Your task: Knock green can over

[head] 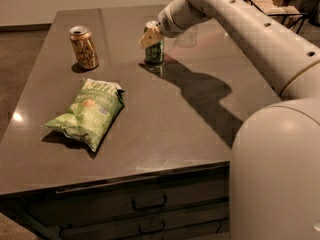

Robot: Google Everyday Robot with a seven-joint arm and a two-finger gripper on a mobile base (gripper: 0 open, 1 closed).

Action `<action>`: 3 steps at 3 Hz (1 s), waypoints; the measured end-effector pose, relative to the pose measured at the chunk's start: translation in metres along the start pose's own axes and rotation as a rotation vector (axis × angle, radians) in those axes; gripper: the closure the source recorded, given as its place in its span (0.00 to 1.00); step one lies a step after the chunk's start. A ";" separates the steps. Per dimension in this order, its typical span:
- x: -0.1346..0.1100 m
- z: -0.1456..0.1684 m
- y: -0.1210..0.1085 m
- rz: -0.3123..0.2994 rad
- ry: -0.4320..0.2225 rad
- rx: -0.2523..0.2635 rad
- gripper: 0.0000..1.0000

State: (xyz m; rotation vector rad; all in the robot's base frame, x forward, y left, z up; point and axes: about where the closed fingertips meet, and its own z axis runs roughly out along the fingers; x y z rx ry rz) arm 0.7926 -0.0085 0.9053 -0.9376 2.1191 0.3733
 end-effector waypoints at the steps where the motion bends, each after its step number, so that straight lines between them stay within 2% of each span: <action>1: 0.001 -0.012 0.001 -0.002 -0.017 -0.011 0.61; 2: 0.001 -0.048 0.005 -0.046 0.004 -0.039 0.85; 3: 0.015 -0.075 0.022 -0.136 0.127 -0.076 1.00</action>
Offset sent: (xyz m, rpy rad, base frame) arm -0.0812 -0.0539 0.0508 -0.0991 0.0949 0.1632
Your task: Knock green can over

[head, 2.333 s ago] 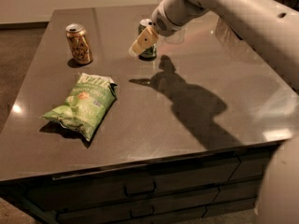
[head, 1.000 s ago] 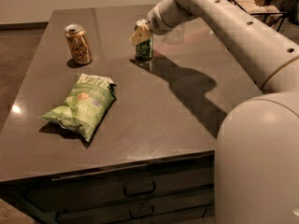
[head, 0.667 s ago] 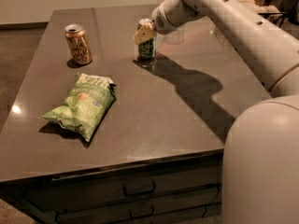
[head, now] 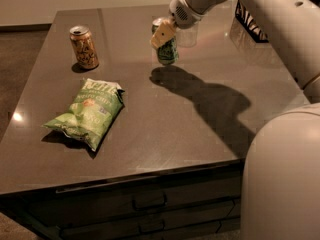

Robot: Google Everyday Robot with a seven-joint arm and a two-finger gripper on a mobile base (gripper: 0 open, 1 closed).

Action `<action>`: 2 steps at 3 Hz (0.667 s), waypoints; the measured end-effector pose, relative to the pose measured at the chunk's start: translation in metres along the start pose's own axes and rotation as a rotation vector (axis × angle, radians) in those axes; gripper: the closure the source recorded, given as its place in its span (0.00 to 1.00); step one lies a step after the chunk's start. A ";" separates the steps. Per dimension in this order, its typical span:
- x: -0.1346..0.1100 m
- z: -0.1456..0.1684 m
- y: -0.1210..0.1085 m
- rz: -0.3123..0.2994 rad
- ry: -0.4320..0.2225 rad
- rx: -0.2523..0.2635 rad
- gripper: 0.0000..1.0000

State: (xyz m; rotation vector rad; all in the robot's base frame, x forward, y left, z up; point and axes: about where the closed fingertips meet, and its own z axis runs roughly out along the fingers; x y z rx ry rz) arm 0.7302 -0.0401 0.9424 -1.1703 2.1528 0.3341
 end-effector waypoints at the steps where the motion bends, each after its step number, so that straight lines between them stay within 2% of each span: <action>1: 0.026 -0.010 0.028 -0.107 0.184 -0.058 1.00; 2: 0.049 -0.015 0.048 -0.206 0.343 -0.095 1.00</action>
Offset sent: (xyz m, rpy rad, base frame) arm -0.1006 -0.0281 -0.0310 -0.5440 0.2352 0.2950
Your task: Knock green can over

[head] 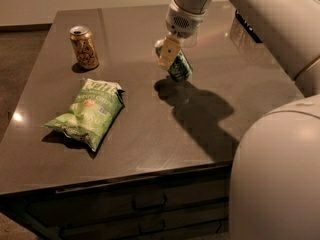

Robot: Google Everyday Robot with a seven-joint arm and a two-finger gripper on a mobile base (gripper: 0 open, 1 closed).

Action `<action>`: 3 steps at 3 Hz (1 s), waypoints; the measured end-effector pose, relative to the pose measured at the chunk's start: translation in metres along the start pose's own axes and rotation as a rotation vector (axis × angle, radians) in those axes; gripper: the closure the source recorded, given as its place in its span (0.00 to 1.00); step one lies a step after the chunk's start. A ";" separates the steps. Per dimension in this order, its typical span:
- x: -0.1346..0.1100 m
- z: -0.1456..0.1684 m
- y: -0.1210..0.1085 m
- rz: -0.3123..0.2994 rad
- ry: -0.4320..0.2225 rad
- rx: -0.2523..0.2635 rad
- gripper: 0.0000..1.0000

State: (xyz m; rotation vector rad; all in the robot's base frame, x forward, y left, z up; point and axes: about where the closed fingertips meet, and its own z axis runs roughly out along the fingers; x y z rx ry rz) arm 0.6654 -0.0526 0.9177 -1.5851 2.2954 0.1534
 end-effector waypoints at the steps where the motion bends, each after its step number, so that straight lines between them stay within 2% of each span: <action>1: 0.010 0.008 0.017 -0.105 0.130 -0.032 0.82; 3: 0.011 0.023 0.032 -0.257 0.283 -0.053 0.36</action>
Offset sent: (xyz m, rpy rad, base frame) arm -0.0447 0.0008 -0.0249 -0.3740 0.1291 0.2692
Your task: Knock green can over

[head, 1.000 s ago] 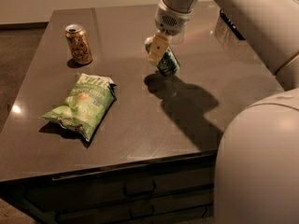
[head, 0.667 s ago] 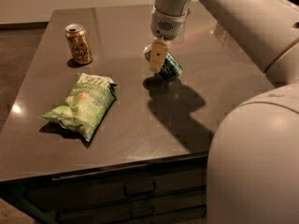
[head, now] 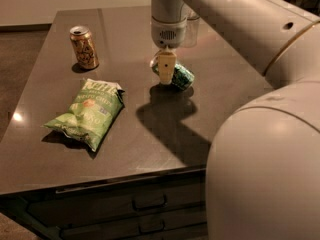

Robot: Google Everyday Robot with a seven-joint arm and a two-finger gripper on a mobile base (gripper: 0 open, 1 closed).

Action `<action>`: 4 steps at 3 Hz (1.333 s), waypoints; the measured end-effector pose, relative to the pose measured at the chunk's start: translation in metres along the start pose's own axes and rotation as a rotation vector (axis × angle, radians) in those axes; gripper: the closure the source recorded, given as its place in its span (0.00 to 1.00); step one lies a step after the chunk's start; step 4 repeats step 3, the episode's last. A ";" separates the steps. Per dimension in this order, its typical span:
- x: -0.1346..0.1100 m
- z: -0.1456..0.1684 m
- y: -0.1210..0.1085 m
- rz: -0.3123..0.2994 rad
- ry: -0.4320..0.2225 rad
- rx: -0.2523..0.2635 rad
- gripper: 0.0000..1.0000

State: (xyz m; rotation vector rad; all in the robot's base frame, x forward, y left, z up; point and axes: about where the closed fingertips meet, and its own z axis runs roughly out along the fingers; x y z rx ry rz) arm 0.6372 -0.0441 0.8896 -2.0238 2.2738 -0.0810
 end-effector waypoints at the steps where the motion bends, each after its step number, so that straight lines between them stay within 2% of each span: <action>1: -0.002 0.008 0.004 -0.048 0.050 -0.011 0.13; 2: -0.006 0.010 -0.001 -0.050 0.035 0.010 0.00; 4: -0.010 0.012 -0.006 -0.051 0.023 0.024 0.00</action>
Offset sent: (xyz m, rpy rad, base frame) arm -0.0032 0.0021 -0.0078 -0.0511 0.0147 0.0414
